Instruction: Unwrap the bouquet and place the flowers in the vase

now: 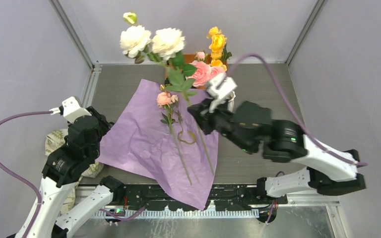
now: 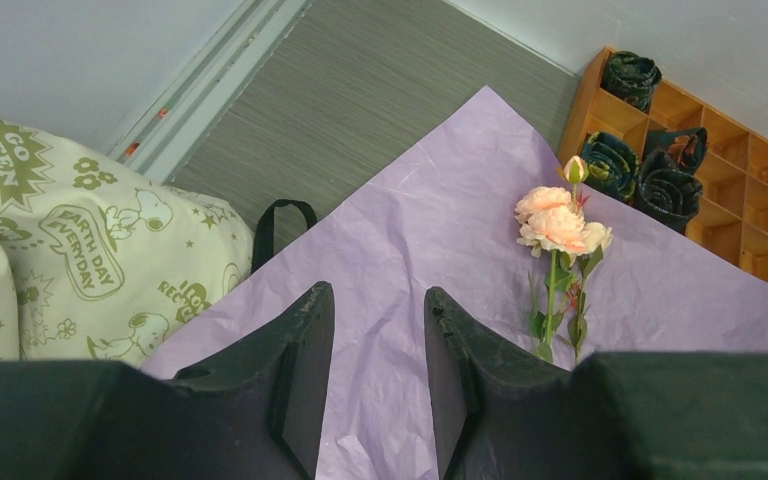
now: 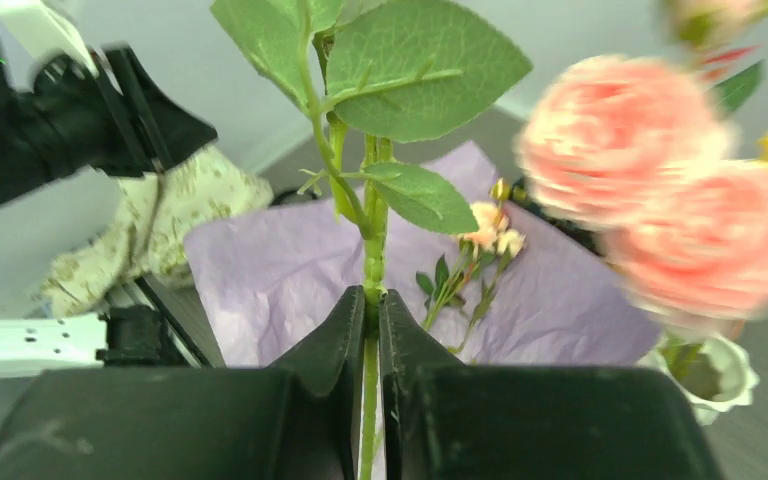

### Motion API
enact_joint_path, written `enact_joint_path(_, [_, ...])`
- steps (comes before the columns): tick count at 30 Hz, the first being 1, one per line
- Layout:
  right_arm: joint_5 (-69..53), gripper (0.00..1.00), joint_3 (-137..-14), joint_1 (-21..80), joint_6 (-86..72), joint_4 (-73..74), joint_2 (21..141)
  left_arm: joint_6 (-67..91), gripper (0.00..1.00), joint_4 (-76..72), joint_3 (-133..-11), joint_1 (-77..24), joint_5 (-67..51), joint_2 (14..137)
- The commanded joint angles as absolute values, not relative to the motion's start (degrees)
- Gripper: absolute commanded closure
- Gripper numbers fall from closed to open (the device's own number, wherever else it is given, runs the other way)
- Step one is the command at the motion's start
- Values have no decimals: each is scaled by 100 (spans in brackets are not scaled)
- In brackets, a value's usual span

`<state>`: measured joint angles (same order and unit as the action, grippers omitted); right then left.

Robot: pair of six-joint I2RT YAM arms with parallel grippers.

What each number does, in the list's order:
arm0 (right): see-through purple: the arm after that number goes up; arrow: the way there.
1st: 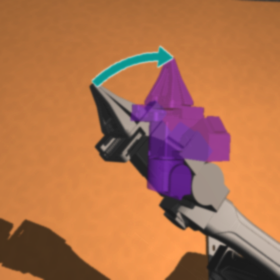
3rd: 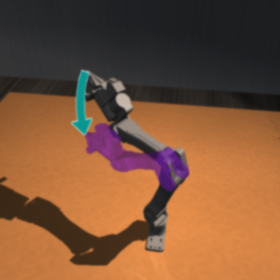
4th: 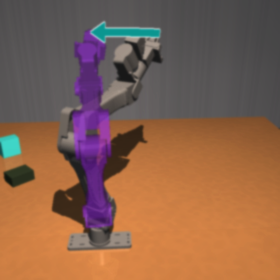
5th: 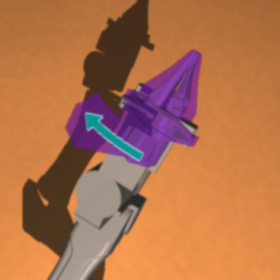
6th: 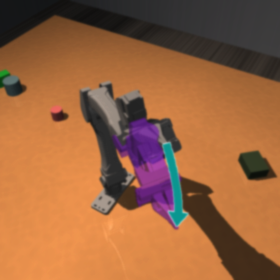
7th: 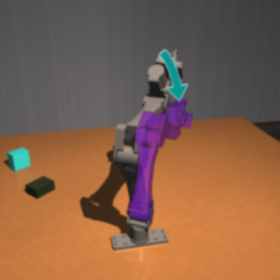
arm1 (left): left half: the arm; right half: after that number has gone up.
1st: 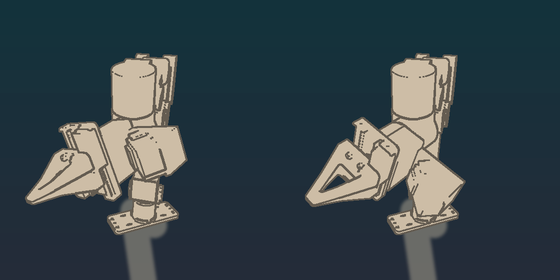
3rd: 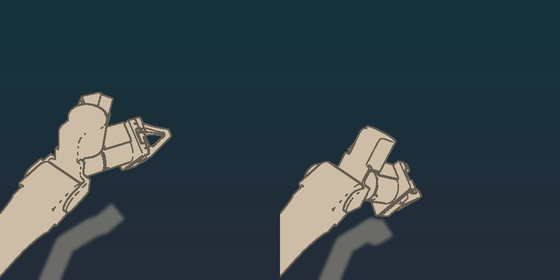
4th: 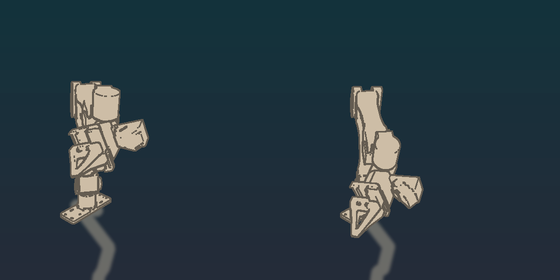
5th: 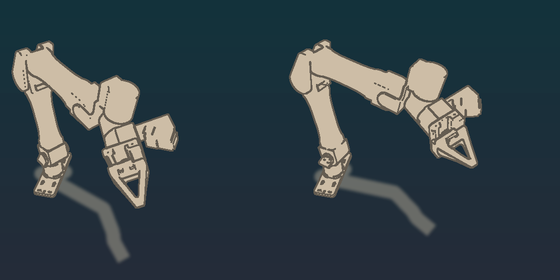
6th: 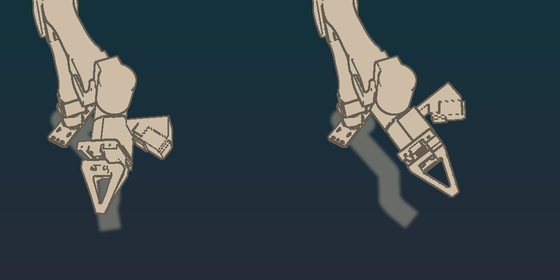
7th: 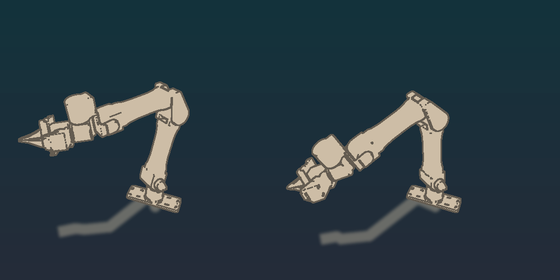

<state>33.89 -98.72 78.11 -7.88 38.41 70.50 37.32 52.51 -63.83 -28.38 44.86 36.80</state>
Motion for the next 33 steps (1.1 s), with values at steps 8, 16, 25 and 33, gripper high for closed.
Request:
enact_joint_path(8, [6593, 99, -9138, 8011, 1736, 1224, 5386, 3913, 62, 4925, -6467, -2817, 4259, 3814])
enact_joint_path(16, [7468, 99, -9019, 7966, 3885, -1187, 5723, 4048, 64, 4796, -6438, -2821, 3939, 4039])
enact_joint_path(25, [6790, 99, -10690, 5488, 2182, 1384, 7111, 4126, 65, 4702, -6416, -2821, 3729, 4131])
enact_joint_path(33, [4982, 99, -12048, 3447, 438, 2882, 8290, 4054, 66, 4718, -6404, -2816, 3856, 4069])
